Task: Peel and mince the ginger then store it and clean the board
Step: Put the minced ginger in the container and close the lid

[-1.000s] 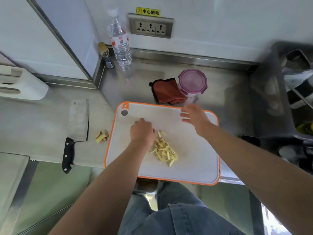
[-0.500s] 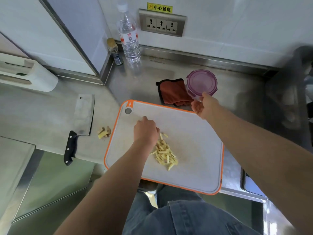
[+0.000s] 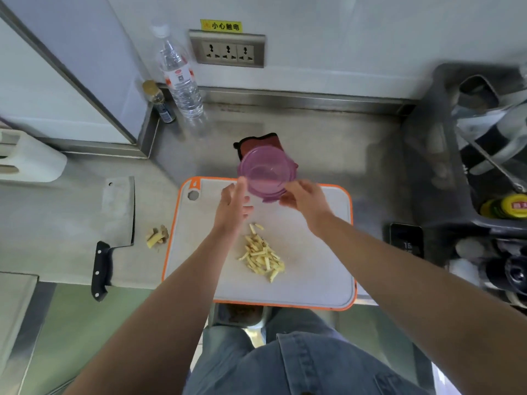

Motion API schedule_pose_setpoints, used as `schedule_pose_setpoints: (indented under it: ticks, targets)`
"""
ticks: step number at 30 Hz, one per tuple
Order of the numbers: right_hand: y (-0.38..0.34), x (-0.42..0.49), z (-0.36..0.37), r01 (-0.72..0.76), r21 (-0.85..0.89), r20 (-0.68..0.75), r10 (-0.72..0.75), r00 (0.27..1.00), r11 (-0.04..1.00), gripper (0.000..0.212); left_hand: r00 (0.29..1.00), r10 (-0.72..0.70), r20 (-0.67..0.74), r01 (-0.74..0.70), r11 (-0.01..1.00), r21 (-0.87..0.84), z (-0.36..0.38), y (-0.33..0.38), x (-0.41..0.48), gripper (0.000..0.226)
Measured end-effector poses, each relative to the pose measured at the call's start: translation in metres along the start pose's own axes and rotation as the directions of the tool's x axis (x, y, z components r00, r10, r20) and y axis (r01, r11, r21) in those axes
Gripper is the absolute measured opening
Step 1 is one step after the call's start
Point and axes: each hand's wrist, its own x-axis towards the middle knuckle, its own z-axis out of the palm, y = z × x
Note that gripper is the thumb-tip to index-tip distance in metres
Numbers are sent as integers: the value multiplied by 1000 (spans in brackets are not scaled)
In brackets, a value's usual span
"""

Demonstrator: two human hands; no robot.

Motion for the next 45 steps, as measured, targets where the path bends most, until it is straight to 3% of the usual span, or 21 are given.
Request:
schedule_pose_setpoints:
  ticks: [2, 4, 6, 9, 13, 19, 23, 27, 29, 33, 39, 43, 45]
  targets:
    - [5, -16, 4, -24, -52, 92, 28, 995, 998, 11, 1000, 13, -3, -13, 997, -73, 6, 2, -5, 56]
    - [7, -29, 7, -66, -81, 92, 73, 993, 995, 18, 999, 14, -30, -18, 990, -137, 8, 3, -9, 44]
    - [10, -36, 8, -108, -47, -12, 107, 994, 993, 34, 1000, 10, 1, -9, 986, -166, 6, 1, -12, 39]
    - [13, -43, 10, -103, 23, -142, 106, 984, 994, 46, 996, 49, 77, -43, 996, -79, -3, -4, -18, 29]
    - [22, -56, 15, 0, -99, -266, -26, 964, 995, 47, 984, 6, 176, 7, 997, -71, -15, -11, -30, 11]
    - [34, -73, 22, -6, -129, -382, -44, 923, 992, 52, 956, -40, 290, 63, 995, -71, -28, -22, -47, 31]
    - [40, -86, 25, 9, -192, -345, -76, 935, 981, 49, 959, -20, 282, 22, 1000, -3, -39, -28, -51, 35]
    - [34, -93, 22, -30, -214, -257, -26, 966, 976, 45, 927, 30, 374, -156, 938, 311, -51, -29, -54, 39]
    - [33, -95, 22, -13, -288, -249, -62, 966, 957, 41, 904, 8, 427, -185, 908, 375, -52, -30, -60, 40]
    - [38, -102, 21, -32, -358, -319, -90, 943, 933, 44, 908, 55, 415, -171, 953, 249, -49, -31, -74, 19]
    - [42, -115, 13, -98, -224, -478, -22, 878, 970, 38, 838, -120, 532, 32, 985, 172, -44, -31, -87, 34]
    - [41, -122, 7, -135, -306, -416, -5, 909, 942, 37, 839, -59, 540, -47, 982, 181, -43, -30, -92, 14]
    - [37, -122, 5, -96, -376, -342, -41, 939, 922, 34, 853, -55, 519, -82, 968, 238, -45, -28, -92, 16]
